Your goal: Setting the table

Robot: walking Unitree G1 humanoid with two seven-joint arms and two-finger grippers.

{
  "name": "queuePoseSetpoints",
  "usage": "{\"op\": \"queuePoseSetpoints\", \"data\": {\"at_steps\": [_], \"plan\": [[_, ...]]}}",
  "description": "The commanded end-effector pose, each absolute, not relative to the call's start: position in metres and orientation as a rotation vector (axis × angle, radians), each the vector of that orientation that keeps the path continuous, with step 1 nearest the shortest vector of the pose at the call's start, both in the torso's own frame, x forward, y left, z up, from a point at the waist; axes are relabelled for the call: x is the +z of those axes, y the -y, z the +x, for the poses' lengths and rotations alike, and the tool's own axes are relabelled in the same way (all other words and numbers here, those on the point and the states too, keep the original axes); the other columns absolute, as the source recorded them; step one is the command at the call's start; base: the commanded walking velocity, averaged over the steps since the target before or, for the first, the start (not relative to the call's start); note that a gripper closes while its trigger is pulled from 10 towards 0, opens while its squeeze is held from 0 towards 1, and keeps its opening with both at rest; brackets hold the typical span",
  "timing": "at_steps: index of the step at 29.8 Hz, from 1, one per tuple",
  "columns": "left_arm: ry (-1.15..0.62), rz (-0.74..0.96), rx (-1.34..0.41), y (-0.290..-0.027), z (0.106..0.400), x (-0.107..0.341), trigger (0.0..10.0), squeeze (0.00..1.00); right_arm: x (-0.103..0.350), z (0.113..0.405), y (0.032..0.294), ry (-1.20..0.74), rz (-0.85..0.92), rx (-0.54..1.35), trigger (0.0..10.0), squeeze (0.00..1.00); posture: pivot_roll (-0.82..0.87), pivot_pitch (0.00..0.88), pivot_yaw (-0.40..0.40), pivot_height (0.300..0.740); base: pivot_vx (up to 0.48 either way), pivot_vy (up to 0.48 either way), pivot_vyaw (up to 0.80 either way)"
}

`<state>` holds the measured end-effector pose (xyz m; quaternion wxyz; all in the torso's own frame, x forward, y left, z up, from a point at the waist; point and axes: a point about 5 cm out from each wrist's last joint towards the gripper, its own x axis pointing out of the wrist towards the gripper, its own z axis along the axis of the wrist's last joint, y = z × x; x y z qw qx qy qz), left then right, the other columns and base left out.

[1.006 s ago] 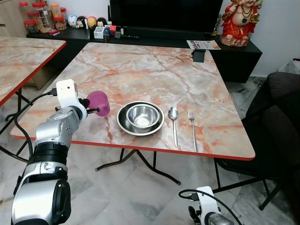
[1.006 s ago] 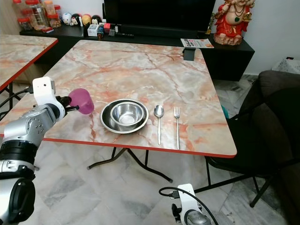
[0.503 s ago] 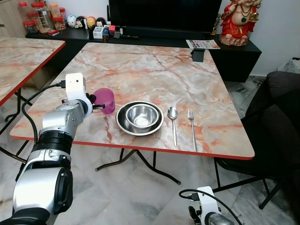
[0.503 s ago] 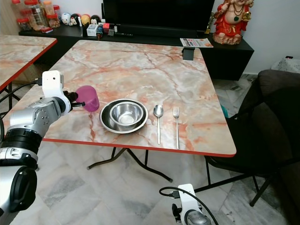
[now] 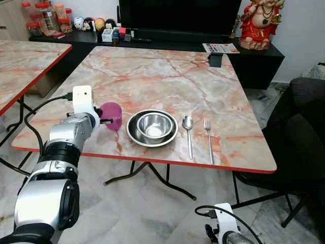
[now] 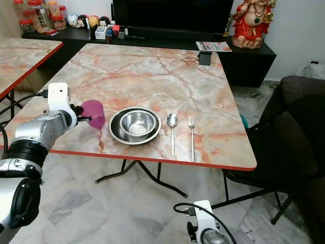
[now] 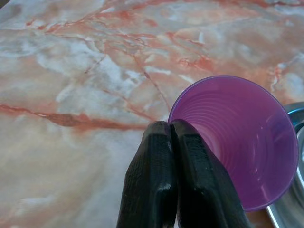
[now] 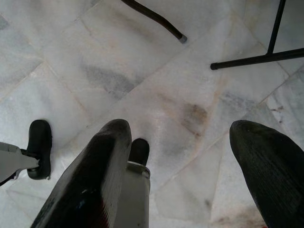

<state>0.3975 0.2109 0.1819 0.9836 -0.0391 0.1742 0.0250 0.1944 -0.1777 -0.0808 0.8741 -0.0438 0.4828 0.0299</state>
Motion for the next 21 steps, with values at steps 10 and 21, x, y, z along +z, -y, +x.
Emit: {"op": "queuePoseSetpoints", "data": {"at_steps": [10, 21], "plan": [[-0.332, -0.092, 0.043, -0.2071, 0.4019, 0.1885, 10.0, 0.0, -0.0816, 0.1924, 0.1795, -1.012, -0.082, 0.046, 10.0, 0.0, -0.01, 0.0, -0.021, 0.732, 0.0, 0.0, 0.0], [-0.345, -0.108, 0.028, -0.2038, 0.4019, 0.1838, 10.0, 0.0, -0.0819, 0.1921, 0.1786, -1.012, -0.078, 0.043, 10.0, 0.0, -0.01, 0.0, -0.02, 0.732, 0.0, 0.0, 0.0]]}}
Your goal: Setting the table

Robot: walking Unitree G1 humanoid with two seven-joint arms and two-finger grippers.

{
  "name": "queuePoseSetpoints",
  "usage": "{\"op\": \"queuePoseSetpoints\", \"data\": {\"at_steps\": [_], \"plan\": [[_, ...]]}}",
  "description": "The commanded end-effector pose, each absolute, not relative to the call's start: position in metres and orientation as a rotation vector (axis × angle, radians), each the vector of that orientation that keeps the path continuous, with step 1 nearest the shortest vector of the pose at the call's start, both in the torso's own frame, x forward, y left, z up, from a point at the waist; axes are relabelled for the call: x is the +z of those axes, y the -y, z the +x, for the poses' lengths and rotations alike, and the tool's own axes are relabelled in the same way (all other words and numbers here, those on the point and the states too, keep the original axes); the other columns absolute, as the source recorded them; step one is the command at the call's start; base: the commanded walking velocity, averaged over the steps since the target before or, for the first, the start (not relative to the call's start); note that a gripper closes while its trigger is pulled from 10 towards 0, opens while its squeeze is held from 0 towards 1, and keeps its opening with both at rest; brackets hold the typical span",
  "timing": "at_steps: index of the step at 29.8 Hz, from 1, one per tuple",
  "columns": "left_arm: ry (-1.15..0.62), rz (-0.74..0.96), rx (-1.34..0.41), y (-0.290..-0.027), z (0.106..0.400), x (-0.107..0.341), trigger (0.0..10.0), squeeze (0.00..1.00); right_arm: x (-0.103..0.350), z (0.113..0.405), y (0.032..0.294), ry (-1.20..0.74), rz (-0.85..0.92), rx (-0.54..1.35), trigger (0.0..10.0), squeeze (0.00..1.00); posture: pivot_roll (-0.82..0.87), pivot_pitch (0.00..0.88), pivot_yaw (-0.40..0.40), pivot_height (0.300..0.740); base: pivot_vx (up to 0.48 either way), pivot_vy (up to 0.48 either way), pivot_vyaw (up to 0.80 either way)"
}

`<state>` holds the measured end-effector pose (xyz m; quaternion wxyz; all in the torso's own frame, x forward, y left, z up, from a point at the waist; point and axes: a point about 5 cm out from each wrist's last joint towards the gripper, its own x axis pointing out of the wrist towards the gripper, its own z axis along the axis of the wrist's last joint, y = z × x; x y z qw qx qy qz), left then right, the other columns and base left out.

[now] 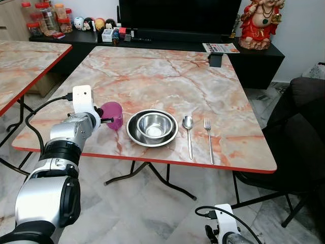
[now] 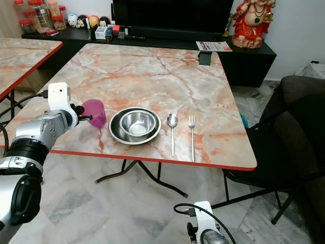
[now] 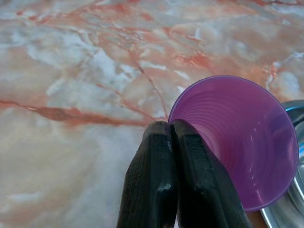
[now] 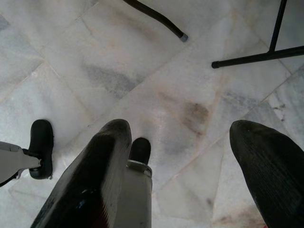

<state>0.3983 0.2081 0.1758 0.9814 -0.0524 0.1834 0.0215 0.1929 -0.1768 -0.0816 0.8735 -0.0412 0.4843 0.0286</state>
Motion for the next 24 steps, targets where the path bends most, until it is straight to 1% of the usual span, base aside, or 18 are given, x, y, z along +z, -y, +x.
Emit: {"op": "queuePoseSetpoints", "data": {"at_steps": [1, 8, 9, 12, 13, 19, 20, 21, 22, 23, 24], "plan": [[-0.345, -0.108, 0.028, -0.2038, 0.4019, 0.1836, 10.0, 0.0, -0.0819, 0.1921, 0.1786, -1.012, -0.078, 0.043, 10.0, 0.0, -0.01, 0.0, -0.02, 0.732, 0.0, 0.0, 0.0], [-0.349, -0.105, 0.029, -0.2041, 0.4015, 0.1823, 10.0, 0.0, -0.0819, 0.1921, 0.1782, -1.012, -0.079, 0.044, 10.0, 0.0, -0.01, 0.0, -0.021, 0.732, 0.0, 0.0, 0.0], [-0.35, -0.104, 0.029, -0.2041, 0.4015, 0.1823, 10.0, 0.07, -0.0819, 0.1922, 0.1782, -1.012, -0.079, 0.045, 10.0, 0.0, -0.01, 0.0, -0.02, 0.732, 0.0, 0.0, 0.0], [-0.35, -0.103, 0.029, -0.2041, 0.4017, 0.1821, 10.0, 0.07, -0.0819, 0.1922, 0.1782, -1.012, -0.079, 0.045, 10.0, 0.0, -0.01, 0.0, -0.02, 0.732, 0.0, 0.0, 0.0], [-0.35, -0.101, 0.03, -0.2041, 0.4018, 0.1821, 10.0, 0.56, -0.0819, 0.1922, 0.1783, -1.012, -0.079, 0.044, 10.0, 0.0, -0.01, 0.0, -0.02, 0.732, 0.0, 0.0, 0.0], [-0.349, -0.094, 0.034, -0.2045, 0.402, 0.1822, 10.0, 0.55, -0.0819, 0.1921, 0.1788, -1.012, -0.079, 0.042, 10.0, 0.0, -0.01, 0.0, -0.021, 0.732, 0.0, 0.0, 0.0], [-0.348, -0.09, 0.034, -0.2046, 0.402, 0.1824, 10.0, 0.64, -0.0818, 0.1922, 0.1789, -1.012, -0.079, 0.042, 10.0, 0.0, -0.01, 0.0, -0.021, 0.732, 0.0, 0.0, 0.0], [-0.348, -0.091, 0.035, -0.2046, 0.4021, 0.1824, 10.0, 0.64, -0.0818, 0.1922, 0.1789, -1.012, -0.079, 0.041, 10.0, 0.0, -0.01, 0.0, -0.021, 0.732, 0.0, 0.0, 0.0], [-0.347, -0.092, 0.035, -0.2048, 0.4021, 0.1824, 10.0, 0.45, -0.0817, 0.1923, 0.1788, -1.012, -0.079, 0.042, 10.0, 0.0, -0.01, 0.0, -0.022, 0.732, 0.0, 0.0, 0.0], [-0.346, -0.093, 0.037, -0.205, 0.4021, 0.1824, 10.0, 0.3, -0.0817, 0.1924, 0.1788, -1.012, -0.078, 0.042, 10.0, 0.0, -0.01, 0.0, -0.022, 0.732, 0.0, 0.0, 0.0], [-0.346, -0.093, 0.039, -0.2052, 0.4021, 0.1824, 10.0, 0.3, -0.0817, 0.1925, 0.1787, -1.012, -0.078, 0.042, 10.0, 0.0, -0.01, 0.0, -0.021, 0.732, 0.0, 0.0, 0.0]]}}
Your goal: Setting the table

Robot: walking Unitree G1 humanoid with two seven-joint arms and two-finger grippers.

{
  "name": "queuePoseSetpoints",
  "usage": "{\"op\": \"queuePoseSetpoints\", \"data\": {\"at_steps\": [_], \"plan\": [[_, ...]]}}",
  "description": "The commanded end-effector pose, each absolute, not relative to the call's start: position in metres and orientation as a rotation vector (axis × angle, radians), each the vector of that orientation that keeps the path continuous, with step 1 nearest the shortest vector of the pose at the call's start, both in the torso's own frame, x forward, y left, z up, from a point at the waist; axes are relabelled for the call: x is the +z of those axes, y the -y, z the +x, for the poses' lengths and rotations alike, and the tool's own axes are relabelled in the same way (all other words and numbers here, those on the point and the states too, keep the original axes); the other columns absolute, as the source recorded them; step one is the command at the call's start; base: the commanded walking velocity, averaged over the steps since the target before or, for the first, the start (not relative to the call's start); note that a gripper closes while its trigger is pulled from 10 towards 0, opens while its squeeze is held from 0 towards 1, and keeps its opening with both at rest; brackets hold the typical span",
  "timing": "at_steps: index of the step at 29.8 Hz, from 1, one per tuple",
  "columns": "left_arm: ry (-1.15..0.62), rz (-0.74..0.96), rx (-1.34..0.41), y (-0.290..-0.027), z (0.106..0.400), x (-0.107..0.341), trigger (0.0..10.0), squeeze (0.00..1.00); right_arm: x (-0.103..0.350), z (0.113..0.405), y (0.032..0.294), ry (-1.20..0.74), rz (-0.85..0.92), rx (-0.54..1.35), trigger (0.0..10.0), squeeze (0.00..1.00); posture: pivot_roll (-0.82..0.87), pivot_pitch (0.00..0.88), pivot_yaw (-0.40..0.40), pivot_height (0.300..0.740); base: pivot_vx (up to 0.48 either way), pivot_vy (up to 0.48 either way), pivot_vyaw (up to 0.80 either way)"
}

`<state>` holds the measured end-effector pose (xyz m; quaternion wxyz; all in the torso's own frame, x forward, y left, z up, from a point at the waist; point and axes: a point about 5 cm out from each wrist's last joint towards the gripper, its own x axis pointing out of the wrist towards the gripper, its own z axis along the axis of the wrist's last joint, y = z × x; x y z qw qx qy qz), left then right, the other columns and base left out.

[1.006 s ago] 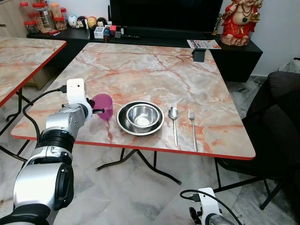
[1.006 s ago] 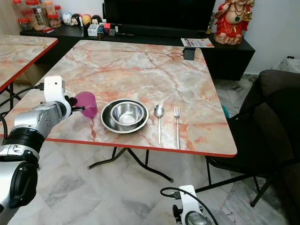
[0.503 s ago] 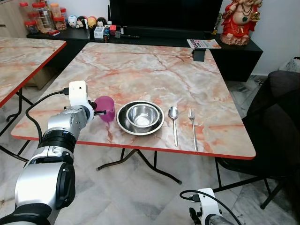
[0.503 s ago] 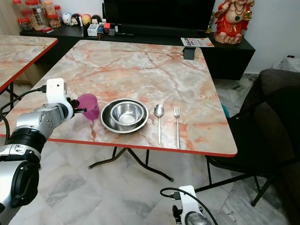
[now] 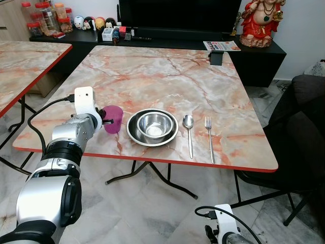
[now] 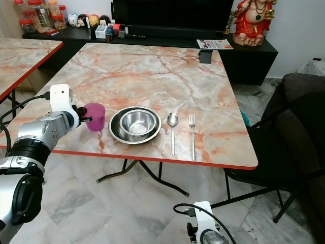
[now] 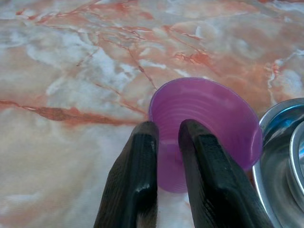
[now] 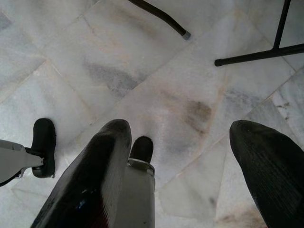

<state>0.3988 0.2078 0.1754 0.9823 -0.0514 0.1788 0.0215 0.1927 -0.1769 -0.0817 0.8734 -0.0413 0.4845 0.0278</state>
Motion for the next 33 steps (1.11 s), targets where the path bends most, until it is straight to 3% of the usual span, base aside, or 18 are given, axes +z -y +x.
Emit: {"op": "queuePoseSetpoints", "data": {"at_steps": [1, 5, 17, 19, 23, 33], "plan": [[-0.345, -0.096, 0.041, -0.206, 0.402, 0.182, 10.0, 0.0, -0.082, 0.193, 0.179, -1.012, -0.078, 0.042, 10.0, 0.0, -0.01, 0.0, -0.021, 0.732, 0.0, 0.0, 0.0], [-0.337, -0.099, 0.044, -0.206, 0.402, 0.183, 10.0, 0.0, -0.082, 0.193, 0.179, -1.011, -0.078, 0.043, 10.0, 0.0, -0.01, 0.0, -0.022, 0.732, 0.0, 0.0, 0.0], [0.077, -0.136, 0.127, -0.229, 0.391, 0.229, 10.0, 0.0, -0.081, 0.194, 0.177, -0.998, -0.066, 0.03, 10.0, 0.0, 0.01, 0.0, -0.033, 0.732, 0.0, 0.0, 0.0], [0.2, -0.104, 0.206, -0.242, 0.375, 0.233, 10.0, 0.0, -0.08, 0.196, 0.177, -0.985, -0.061, 0.028, 10.0, 0.0, 0.06, 0.0, -0.056, 0.732, 0.0, 0.0, 0.0], [0.31, 0.179, 0.427, -0.269, 0.342, 0.225, 10.0, 0.0, -0.079, 0.197, 0.177, -0.979, -0.091, 0.067, 10.0, 0.0, 0.12, 0.0, -0.108, 0.732, 0.0, 0.0, 0.0], [0.367, 0.229, 0.74, -0.319, 0.273, 0.205, 10.0, 0.0, -0.076, 0.201, 0.182, -0.966, -0.114, 0.081, 10.0, 0.0, 0.14, 0.0, -0.137, 0.732, 0.0, 0.0, 0.0]]}}
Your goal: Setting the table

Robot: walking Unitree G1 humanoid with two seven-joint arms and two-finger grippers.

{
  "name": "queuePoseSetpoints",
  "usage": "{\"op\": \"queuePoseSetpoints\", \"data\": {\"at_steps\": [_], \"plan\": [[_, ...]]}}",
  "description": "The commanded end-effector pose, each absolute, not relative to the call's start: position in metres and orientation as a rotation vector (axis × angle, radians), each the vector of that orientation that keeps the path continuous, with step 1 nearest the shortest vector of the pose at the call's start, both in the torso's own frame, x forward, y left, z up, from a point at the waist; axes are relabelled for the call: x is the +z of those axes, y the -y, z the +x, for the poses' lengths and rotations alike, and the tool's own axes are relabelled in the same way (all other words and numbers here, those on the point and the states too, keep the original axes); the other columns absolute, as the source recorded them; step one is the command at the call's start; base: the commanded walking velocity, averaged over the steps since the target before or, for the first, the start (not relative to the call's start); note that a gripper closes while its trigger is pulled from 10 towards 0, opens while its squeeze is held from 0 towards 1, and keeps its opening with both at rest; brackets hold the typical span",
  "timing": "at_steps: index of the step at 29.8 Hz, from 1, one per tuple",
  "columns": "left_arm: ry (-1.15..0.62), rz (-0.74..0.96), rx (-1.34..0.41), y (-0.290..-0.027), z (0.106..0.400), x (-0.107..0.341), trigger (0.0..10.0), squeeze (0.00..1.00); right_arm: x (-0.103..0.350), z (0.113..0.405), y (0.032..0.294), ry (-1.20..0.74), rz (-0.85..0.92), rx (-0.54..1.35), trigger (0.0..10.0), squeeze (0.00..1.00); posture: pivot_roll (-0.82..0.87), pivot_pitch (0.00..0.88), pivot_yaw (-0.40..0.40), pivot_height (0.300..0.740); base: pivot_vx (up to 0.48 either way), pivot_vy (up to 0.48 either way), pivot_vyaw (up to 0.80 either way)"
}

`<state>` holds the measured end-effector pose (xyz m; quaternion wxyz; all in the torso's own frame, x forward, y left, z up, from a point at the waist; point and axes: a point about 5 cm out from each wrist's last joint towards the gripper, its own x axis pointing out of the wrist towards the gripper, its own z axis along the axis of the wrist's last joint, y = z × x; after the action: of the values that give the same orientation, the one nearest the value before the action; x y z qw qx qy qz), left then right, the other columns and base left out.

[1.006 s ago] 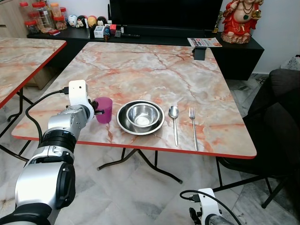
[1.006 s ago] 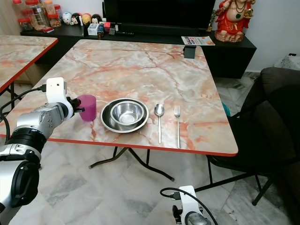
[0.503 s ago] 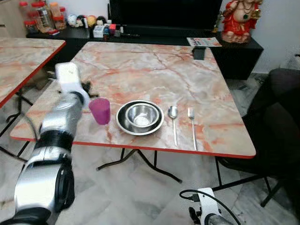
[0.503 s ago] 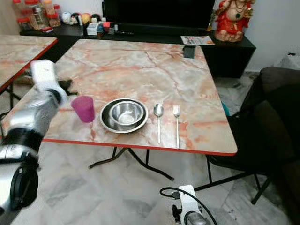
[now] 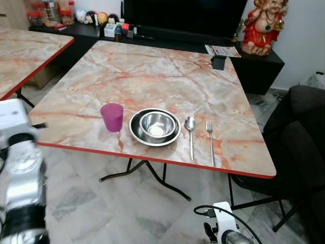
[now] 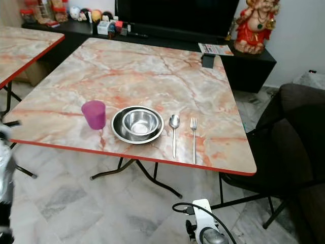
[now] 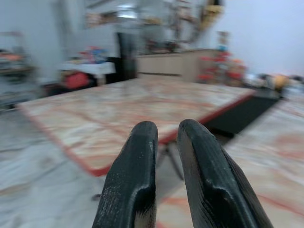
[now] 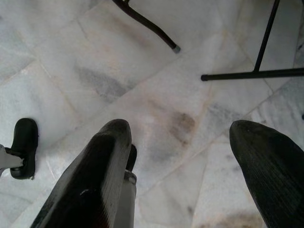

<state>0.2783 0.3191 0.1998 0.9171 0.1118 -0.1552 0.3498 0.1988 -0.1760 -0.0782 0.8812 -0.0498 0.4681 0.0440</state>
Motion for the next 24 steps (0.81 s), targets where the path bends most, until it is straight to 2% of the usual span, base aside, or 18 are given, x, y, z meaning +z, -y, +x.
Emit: {"op": "queuePoseSetpoints", "data": {"at_steps": [1, 6, 12, 15, 19, 21, 24], "plan": [[0.368, 0.234, 0.758, -0.321, 0.269, 0.204, 10.0, 0.0, -0.076, 0.201, 0.183, -0.964, -0.113, 0.08, 10.0, 0.0, 0.14, 0.0, -0.136, 0.732, 0.0, 0.0, 0.0], [0.359, 0.224, 0.788, -0.323, 0.26, 0.196, 10.0, 0.0, -0.077, 0.2, 0.182, -0.964, -0.111, 0.08, 10.0, 0.0, 0.14, 0.0, -0.132, 0.732, 0.0, 0.0, 0.0], [0.264, 0.266, 0.828, -0.33, 0.254, 0.174, 10.0, 0.0, -0.077, 0.199, 0.181, -0.964, -0.099, 0.074, 10.0, 0.0, 0.14, 0.0, -0.122, 0.732, 0.0, 0.0, 0.0], [0.123, 0.343, 0.844, -0.338, 0.246, 0.139, 10.0, 0.0, -0.078, 0.198, 0.178, -0.965, -0.09, 0.072, 10.0, 0.0, 0.14, 0.0, -0.113, 0.732, 0.0, 0.0, 0.0], [0.107, 0.35, 0.847, -0.339, 0.244, 0.136, 10.0, 0.0, -0.078, 0.198, 0.178, -0.965, -0.088, 0.072, 10.0, 0.0, 0.14, 0.0, -0.113, 0.732, 0.0, 0.0, 0.0], [-0.169, 0.317, 0.9, -0.346, 0.216, 0.065, 10.0, 0.0, -0.08, 0.196, 0.174, -0.968, -0.076, 0.071, 10.0, 0.0, 0.15, 0.0, -0.104, 0.732, 0.0, 0.0, 0.0], [-0.258, 0.323, 0.903, -0.346, 0.204, 0.046, 10.0, 0.0, -0.08, 0.195, 0.173, -0.969, -0.07, 0.07, 10.0, 0.0, 0.15, 0.0, -0.103, 0.732, 0.0, 0.0, 0.0]]}}
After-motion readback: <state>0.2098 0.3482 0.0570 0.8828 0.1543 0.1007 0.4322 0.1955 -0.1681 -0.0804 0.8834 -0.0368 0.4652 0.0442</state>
